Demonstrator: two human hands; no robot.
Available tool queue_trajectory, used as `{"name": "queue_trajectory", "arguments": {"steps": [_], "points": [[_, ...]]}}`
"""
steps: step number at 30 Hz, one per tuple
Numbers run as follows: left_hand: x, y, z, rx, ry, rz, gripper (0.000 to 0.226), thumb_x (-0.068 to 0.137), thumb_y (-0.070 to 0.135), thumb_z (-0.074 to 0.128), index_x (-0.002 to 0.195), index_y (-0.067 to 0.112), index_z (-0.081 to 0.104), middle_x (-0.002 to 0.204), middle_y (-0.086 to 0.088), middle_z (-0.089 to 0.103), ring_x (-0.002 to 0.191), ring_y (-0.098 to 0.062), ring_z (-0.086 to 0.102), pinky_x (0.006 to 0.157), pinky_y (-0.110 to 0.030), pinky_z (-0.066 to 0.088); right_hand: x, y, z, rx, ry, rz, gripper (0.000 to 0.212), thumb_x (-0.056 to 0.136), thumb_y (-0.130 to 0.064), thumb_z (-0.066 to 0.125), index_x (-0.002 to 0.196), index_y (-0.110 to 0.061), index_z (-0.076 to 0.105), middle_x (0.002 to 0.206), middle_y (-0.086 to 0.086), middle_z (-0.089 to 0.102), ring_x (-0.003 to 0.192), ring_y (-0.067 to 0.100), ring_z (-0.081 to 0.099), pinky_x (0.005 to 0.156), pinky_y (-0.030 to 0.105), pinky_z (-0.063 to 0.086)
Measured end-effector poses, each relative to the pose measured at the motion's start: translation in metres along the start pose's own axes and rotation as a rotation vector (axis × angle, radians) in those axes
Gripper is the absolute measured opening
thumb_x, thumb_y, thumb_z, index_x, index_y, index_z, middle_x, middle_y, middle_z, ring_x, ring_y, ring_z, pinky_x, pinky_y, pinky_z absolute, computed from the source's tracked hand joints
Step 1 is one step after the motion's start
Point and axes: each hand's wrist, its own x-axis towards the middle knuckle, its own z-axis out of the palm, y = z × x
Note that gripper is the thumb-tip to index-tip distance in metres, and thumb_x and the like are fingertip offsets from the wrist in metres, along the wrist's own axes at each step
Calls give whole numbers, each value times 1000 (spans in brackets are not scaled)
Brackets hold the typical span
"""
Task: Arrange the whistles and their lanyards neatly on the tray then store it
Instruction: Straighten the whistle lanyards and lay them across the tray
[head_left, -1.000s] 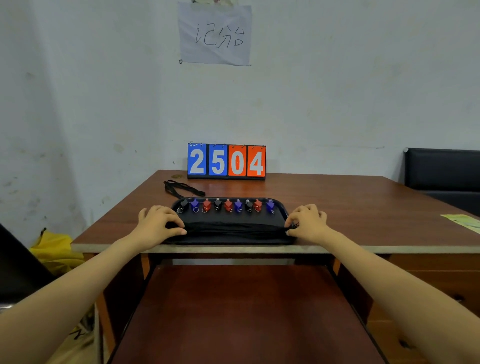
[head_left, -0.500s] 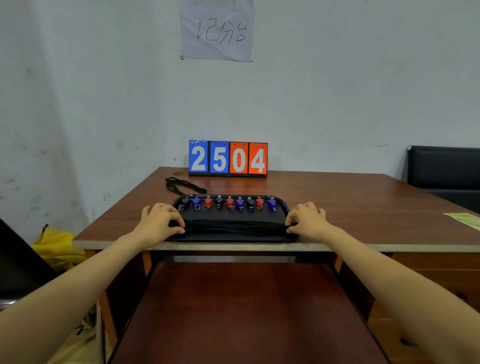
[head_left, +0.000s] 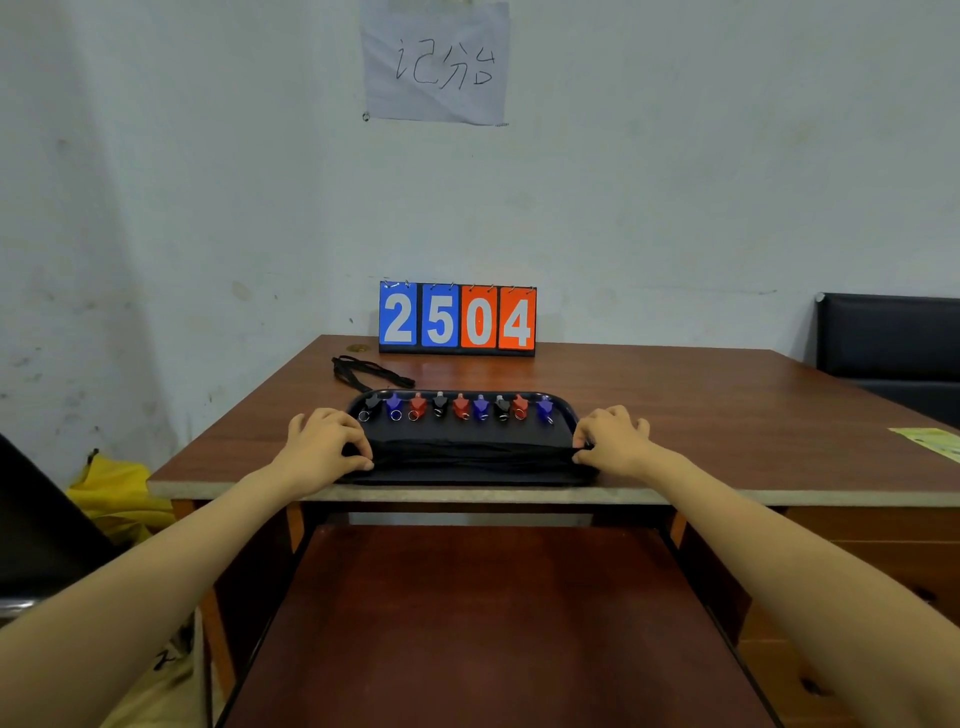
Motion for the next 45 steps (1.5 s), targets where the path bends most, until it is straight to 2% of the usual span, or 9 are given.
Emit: {"name": "queue_trajectory", "arguments": {"steps": [8, 17, 24, 29, 35, 39, 45], "points": [[-1, 2, 0, 15, -10, 7, 8, 84, 39, 64, 78, 40, 57, 128, 7, 50, 133, -17, 27, 111, -47, 14, -5, 9, -11, -102, 13, 21, 6, 89, -28, 59, 86, -23, 55, 124, 4, 52, 131, 28, 29, 110, 58, 12], [1, -5, -3, 9, -8, 29, 8, 86, 36, 61, 78, 37, 58, 126, 9, 51, 132, -15, 29, 111, -44, 14, -4, 8, -11, 7, 95, 17, 4, 85, -30, 65, 87, -27, 63, 118, 0, 58, 128, 27, 34, 108, 56, 19], [-3, -15, -4, 19, 41, 0, 7, 89, 35, 57, 82, 32, 56, 101, 11, 56, 119, -17, 41, 111, -46, 18, -2, 2, -9, 8, 97, 9, 11, 85, -31, 65, 94, -24, 67, 116, 1, 59, 125, 26, 38, 107, 52, 24], [-4, -16, -3, 54, 49, -28, 14, 84, 40, 63, 96, 33, 59, 115, 7, 55, 124, -18, 38, 111, -45, 18, -2, 0, -7, -23, 87, 25, 6, 86, -31, 64, 87, -25, 63, 116, 1, 58, 125, 26, 37, 108, 52, 23], [-2, -13, -8, 109, 12, -97, 14, 83, 44, 64, 90, 32, 67, 124, 2, 50, 128, -21, 32, 109, -42, 21, -3, 6, -7, -6, 105, 51, 6, 85, -30, 65, 88, -25, 64, 113, 0, 60, 123, 25, 39, 107, 50, 25], [0, -9, -9, 138, -25, -137, 18, 83, 43, 63, 94, 30, 68, 128, 0, 48, 129, -23, 30, 108, -42, 22, -2, 8, -5, 19, 102, 48, 10, 85, -30, 65, 93, -23, 68, 111, -1, 61, 121, 24, 41, 106, 50, 26], [2, -2, -14, 195, -54, -179, 16, 84, 41, 62, 90, 28, 69, 125, -1, 48, 126, -25, 29, 110, -46, 19, 0, 9, -1, 31, 84, 27, 10, 85, -30, 65, 93, -25, 68, 112, -1, 61, 121, 25, 41, 106, 53, 25]]}}
